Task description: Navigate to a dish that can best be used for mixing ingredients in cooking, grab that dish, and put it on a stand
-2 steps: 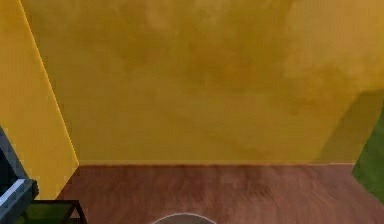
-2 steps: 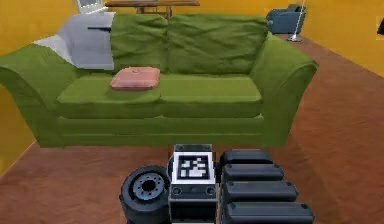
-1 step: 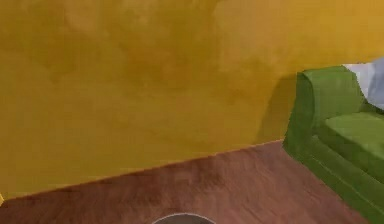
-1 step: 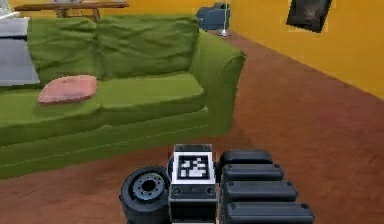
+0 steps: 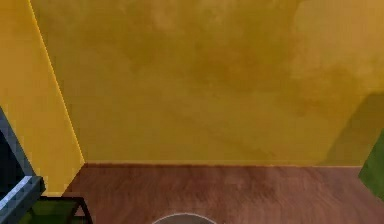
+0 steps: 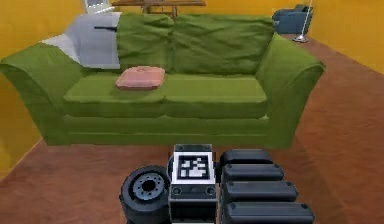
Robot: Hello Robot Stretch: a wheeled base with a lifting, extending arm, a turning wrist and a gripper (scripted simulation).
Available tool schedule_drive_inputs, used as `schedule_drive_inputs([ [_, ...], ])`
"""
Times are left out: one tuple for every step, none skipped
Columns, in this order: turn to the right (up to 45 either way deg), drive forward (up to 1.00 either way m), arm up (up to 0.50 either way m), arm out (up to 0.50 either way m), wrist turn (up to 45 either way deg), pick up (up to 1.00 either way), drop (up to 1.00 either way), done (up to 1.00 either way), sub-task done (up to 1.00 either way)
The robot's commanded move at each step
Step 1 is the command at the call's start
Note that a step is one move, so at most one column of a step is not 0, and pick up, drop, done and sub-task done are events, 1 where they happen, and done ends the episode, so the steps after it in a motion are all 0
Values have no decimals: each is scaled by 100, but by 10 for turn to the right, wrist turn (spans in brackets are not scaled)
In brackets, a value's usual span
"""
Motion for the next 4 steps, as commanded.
schedule_drive_inputs([
  [210,0,0,0,0,0,0,0,0],
  [-450,0,0,0,0,0,0,0,0],
  [-450,0,0,0,0,0,0,0,0],
  [-450,0,0,0,0,0,0,0,0],
])
